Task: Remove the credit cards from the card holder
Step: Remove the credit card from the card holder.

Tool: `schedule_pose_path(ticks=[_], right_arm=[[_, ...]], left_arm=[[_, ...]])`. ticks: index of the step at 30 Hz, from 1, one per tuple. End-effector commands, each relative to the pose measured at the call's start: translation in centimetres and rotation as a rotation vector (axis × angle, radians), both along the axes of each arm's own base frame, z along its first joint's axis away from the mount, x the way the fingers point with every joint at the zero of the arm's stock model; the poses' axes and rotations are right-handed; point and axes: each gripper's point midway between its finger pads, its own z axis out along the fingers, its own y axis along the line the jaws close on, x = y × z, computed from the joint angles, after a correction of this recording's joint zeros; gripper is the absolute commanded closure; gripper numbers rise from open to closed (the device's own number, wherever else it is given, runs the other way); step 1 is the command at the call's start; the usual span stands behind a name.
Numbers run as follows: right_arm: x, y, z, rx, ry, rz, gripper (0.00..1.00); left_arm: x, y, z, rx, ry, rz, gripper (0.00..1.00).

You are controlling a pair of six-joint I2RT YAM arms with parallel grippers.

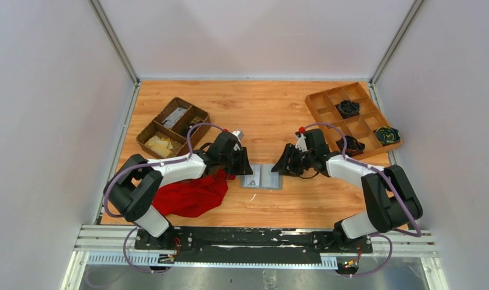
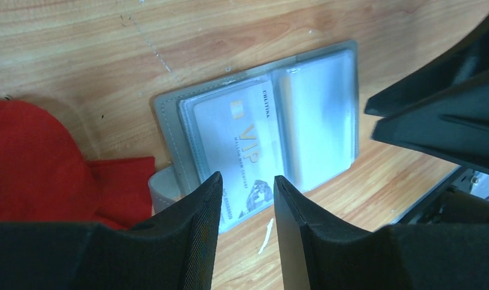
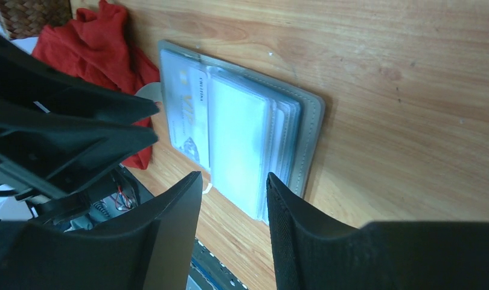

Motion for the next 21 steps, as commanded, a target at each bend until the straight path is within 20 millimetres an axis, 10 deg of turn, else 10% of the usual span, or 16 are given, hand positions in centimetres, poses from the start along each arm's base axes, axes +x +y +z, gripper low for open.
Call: schedule_pose_path(ticks=[1,21], right_arm=[[-0.7,0.4,0.5,0.013,-0.01,0.023,0.52],[-2.0,1.8,-1.2,0.064,0.03,0.088,0.55]], left_arm=[[0.5,-0.3,-0.6,0.009,-0.008,-0.017,0.58],[-0.2,0.3,-4.1,0.046,0.05,-0.026,0.59]])
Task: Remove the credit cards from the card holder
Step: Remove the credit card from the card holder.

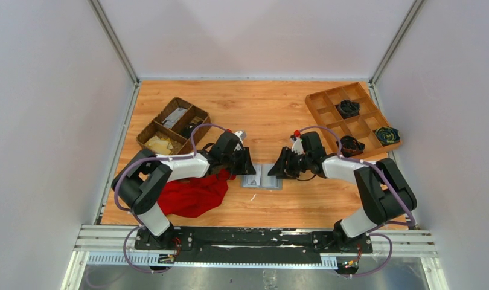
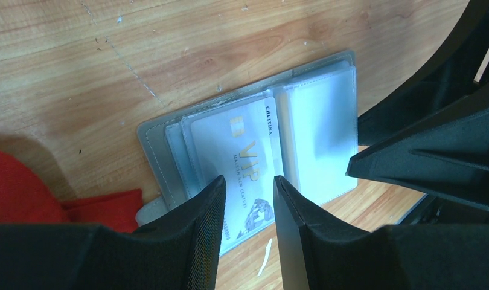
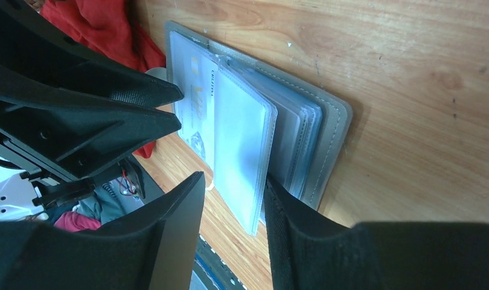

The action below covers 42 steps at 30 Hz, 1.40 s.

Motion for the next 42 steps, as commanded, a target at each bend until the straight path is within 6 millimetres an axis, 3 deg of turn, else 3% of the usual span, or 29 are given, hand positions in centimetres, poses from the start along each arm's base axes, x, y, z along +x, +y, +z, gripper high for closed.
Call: schedule_pose_path(ticks=[1,3,6,11,17,22,27,30,33,37,42], right_arm=[[-1.1,0.6,-0.1,0.01,0.006,0.029,0.56],[-1.0,0.9,0.8,0.027,-0.016,0.037,0.56],[-0.9,1.6,2.4,0.053,-0.057,0.059,0.56],[-0.9,3.4,4.0,0.083,-0.094,0.118,0.54],[-0.4,6.5,3.8,0.089,-0.097,0.182,0.54],[-0.3,8.4,2.6,0.072,-0.072,0.223,0.55],[-0.3,7.6,3.3,0.037,-0.112,0.208,0.56],[-0.4,6.1,3.8,-0.014,-0.168,0.174,0.56],[-0.6,4.3,2.8,-0.054,-0.147,0.109,0.58],[-0.5,3.5,1.3,-0.041,-0.073,0.062,0.63],[-0.1,3.6,0.3,-0.025,-0.016,0.032,0.67]], left_arm=[[-0.9,1.5,-2.3,0.075,0.035,-0.003,0.59],[-0.8,1.5,-1.8,0.064,0.028,0.0,0.59],[-0.7,1.5,0.9,0.014,0.006,0.015,0.59],[-0.1,4.7,5.9,0.11,-0.073,0.101,0.58],[0.7,8.4,9.8,0.147,-0.128,0.209,0.58],[0.9,10.5,10.5,0.144,-0.16,0.293,0.58],[0.5,9.2,10.4,0.085,-0.144,0.236,0.59],[0.2,6.8,10.4,0.006,-0.127,0.163,0.6],[-0.1,4.0,10.2,-0.061,-0.11,0.101,0.6],[-0.1,1.8,8.6,-0.13,-0.053,0.067,0.62],[0.1,1.1,5.6,-0.116,0.002,0.056,0.63]])
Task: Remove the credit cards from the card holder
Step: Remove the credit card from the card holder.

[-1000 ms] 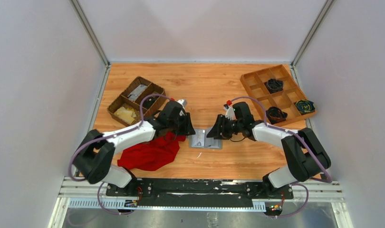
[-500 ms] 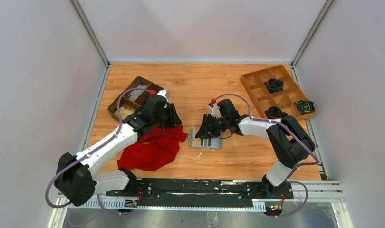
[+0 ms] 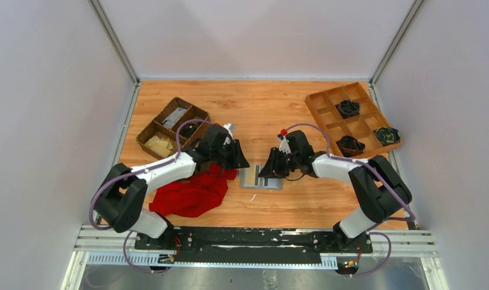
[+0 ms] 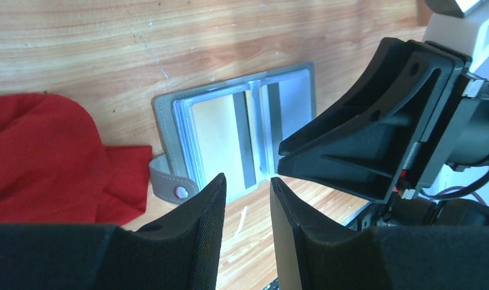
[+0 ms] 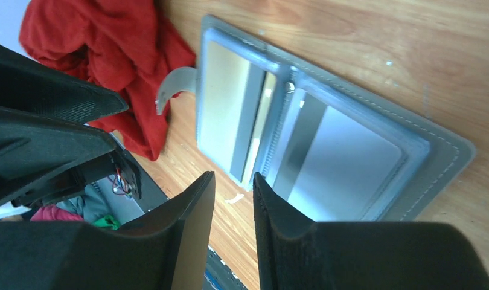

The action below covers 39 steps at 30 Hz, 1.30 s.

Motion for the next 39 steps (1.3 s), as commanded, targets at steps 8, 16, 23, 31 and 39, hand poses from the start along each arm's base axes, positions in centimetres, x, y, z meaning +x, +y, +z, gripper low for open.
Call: schedule_pose_path(ticks=[8,16,23,31,39], right_arm=[[0.5,-1.1,-3.4,-0.05,0.12,-0.097,0.68],[1.7,-0.9,-3.9,-0.03,0.138,-0.13,0.7],[2.1,-0.2,-3.5,0.035,0.146,-0.128,0.79],[2.4,0.4,-2.3,0.103,0.114,-0.121,0.8],[2.1,0.9,-2.2,0.156,0.121,-0.112,0.85]], left_arm=[[-0.3,-0.3,-6.1,0.059,0.109,-0.019,0.65],[-1.0,0.3,-8.7,0.108,0.165,-0.017,0.66],[-1.5,0.5,-9.7,0.122,0.192,-0.024,0.66],[-1.8,0.5,-10.4,0.129,0.212,-0.033,0.67],[-2.1,0.4,-10.8,0.133,0.223,-0.05,0.67]])
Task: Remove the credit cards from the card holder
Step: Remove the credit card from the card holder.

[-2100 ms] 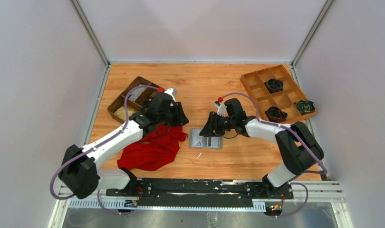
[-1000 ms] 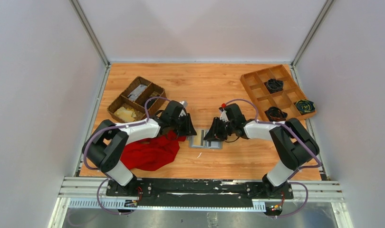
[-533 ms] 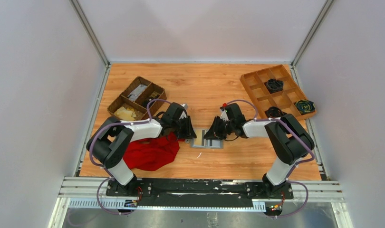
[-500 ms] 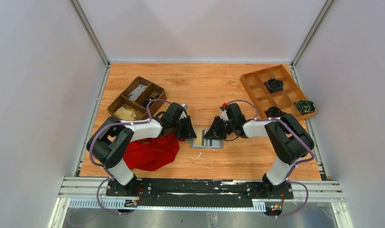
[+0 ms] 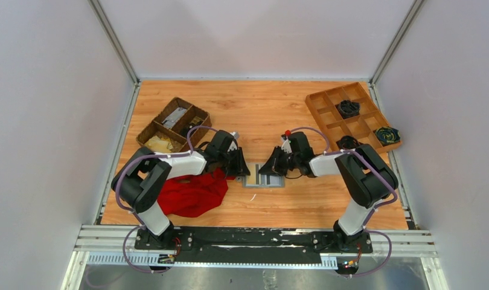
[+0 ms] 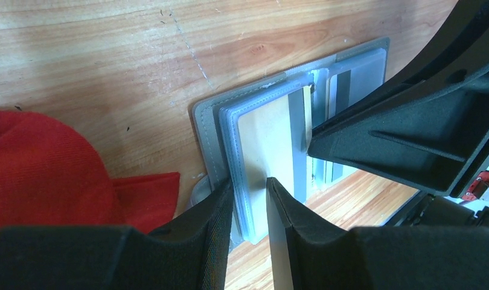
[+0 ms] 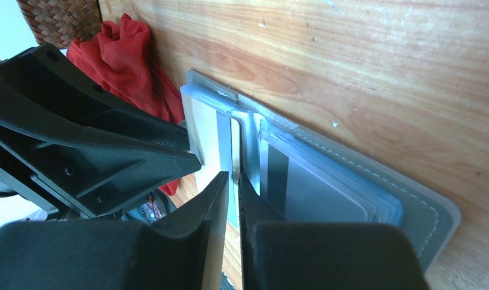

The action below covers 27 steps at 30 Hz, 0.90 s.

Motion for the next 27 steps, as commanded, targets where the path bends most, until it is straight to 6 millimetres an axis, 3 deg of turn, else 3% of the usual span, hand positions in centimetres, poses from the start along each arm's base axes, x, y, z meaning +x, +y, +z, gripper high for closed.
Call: schedule_pose_path(ticks=[1,6,15,27], right_arm=[[-0.3,0.4,0.3,0.058,0.003,0.013,0.85],[-0.5,0.3,0.1,0.056,0.007,0.009,0.84],[-0.5,0.1,-0.4,0.052,0.018,0.003,0.86],[-0.8,-1.5,-2.2,-0.032,0.037,-0.046,0.74]], left_arm=[[-1.9,1.1,-3.4,0.084,0.081,-0.024,0.67],[-2.2,1.0,-3.7,0.088,0.089,-0.034,0.71],[-2.2,0.9,-3.7,0.087,0.084,-0.044,1.0],[-2.1,0.4,-3.7,0.073,0.066,-0.068,1.0]])
